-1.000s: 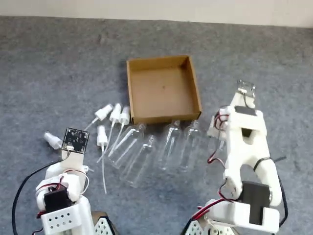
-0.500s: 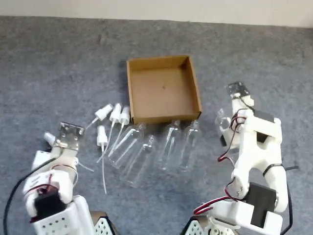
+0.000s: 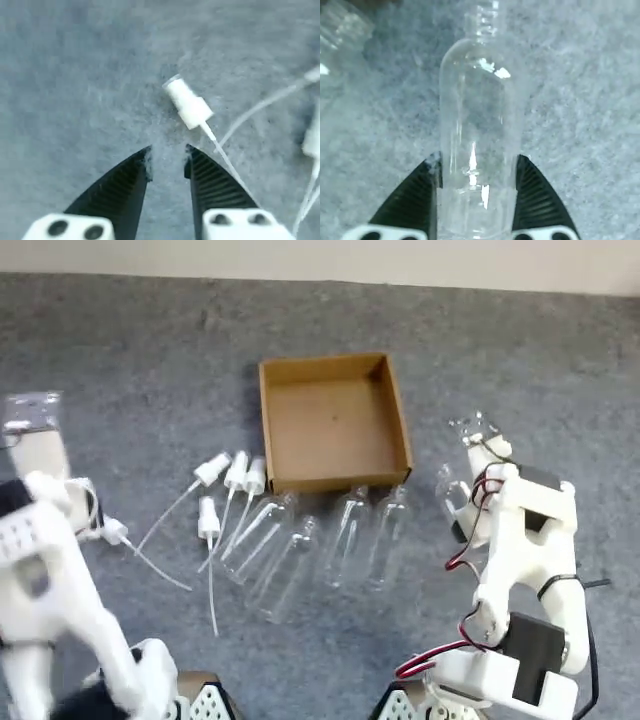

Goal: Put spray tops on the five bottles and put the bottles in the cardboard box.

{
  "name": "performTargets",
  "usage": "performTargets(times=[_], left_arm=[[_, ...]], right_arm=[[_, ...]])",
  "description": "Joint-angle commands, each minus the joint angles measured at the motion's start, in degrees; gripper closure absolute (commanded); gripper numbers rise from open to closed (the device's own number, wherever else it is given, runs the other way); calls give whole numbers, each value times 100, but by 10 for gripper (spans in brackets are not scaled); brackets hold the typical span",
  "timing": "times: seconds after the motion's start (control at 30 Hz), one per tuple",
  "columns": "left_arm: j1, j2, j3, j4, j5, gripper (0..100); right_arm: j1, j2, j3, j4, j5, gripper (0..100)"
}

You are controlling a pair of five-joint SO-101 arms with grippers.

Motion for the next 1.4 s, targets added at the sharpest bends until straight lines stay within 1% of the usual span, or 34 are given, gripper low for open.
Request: performTargets(times=[0.0, 0.17, 0.4, 0.47, 0.67, 0.77, 0.83, 0.9, 0.97, 1.07, 1.13, 1.2, 1.27, 1.37], left_arm=[[-163, 1200, -321, -457, 1046, 867], [-163, 1868, -312, -1011, 1618, 850], [-242, 2527, -312, -2154, 2356, 850], [-224, 2712, -330, -2418, 2382, 850], [-101, 3301, -365, -2884, 2286, 861], [-101, 3495, -374, -3147, 1679, 949], [-101, 3521, -382, -3156, 1327, 1000], [-84, 3521, -576, -3130, 941, 992], [-84, 3521, -884, -2822, 501, 998], [84, 3565, -1578, -2013, -343, 998], [259, 3574, -2018, -1371, -1187, 998], [356, 3574, -2264, -914, -2013, 998], [330, 3574, -2290, -756, -2567, 998], [101, 3582, -2281, -774, -2945, 996]], right_arm=[[-40, 40, 66, -40, 62, 991], [-13, 48, 66, -31, 53, 991], [-13, 48, 75, -22, 35, 991], [-13, 48, 75, -22, 35, 991], [-13, 48, 75, -22, 35, 991], [-4, 48, 75, -13, 44, 991], [-4, 48, 75, 136, 53, 991], [-13, 40, 66, 268, 53, 991], [-13, 48, 66, 277, 53, 991], [-4, 48, 66, 277, 53, 991], [-4, 48, 66, 277, 53, 991], [-4, 48, 66, 286, 53, 991], [-4, 48, 66, 286, 53, 991], [101, 48, 66, 286, 53, 991]])
